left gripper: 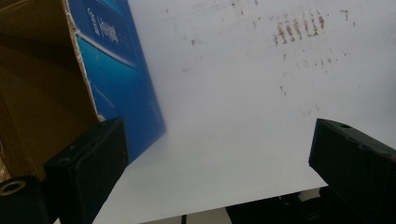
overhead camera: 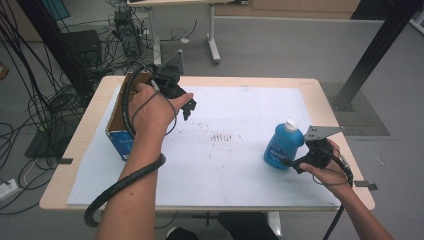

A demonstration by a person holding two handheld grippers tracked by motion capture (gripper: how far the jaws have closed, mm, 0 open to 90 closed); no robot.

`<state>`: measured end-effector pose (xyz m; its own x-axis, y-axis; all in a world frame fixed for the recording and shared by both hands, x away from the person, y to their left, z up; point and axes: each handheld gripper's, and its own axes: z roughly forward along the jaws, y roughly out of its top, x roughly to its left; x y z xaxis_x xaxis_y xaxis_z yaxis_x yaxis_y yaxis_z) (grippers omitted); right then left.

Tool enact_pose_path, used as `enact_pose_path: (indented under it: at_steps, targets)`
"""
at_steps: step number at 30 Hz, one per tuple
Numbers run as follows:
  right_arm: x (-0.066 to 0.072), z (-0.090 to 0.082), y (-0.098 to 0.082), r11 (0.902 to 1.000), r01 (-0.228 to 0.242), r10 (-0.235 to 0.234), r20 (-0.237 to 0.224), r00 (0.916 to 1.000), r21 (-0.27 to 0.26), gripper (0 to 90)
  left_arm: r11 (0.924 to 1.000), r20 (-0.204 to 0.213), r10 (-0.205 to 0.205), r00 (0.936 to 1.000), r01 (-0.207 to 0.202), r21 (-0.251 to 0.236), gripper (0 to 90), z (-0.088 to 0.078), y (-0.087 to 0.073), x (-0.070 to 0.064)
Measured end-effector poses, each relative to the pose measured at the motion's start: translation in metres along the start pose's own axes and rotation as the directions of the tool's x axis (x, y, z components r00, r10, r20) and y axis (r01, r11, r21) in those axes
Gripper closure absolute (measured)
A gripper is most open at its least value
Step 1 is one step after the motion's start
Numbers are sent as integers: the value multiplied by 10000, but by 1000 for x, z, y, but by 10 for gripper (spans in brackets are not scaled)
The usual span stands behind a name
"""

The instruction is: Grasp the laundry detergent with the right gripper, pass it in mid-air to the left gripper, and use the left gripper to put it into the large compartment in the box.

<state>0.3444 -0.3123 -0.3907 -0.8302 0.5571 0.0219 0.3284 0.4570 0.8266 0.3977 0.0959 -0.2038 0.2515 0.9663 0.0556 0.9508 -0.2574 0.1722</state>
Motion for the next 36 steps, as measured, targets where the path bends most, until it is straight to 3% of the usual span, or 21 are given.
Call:
enact_pose_path:
  at_steps: [5, 20, 36]
  targets:
    - [1, 6, -3, 9992, -52, 53, 23, 10000, -385, 15, 10000, -19, 9, 10000, -9, -17, 55, 0, 0, 0]
    - [1, 11, -3, 9963, -171, 186, 163, 9997, -839, 11, 10000, 22, 27, 10000, -28, 12, 54, 2, 3, -1]
    - [3, 10, -1, 9952, -58, 82, 247, 9997, -973, 11, 10000, 30, 60, 10000, -60, -44, 54, 1, 3, -3]
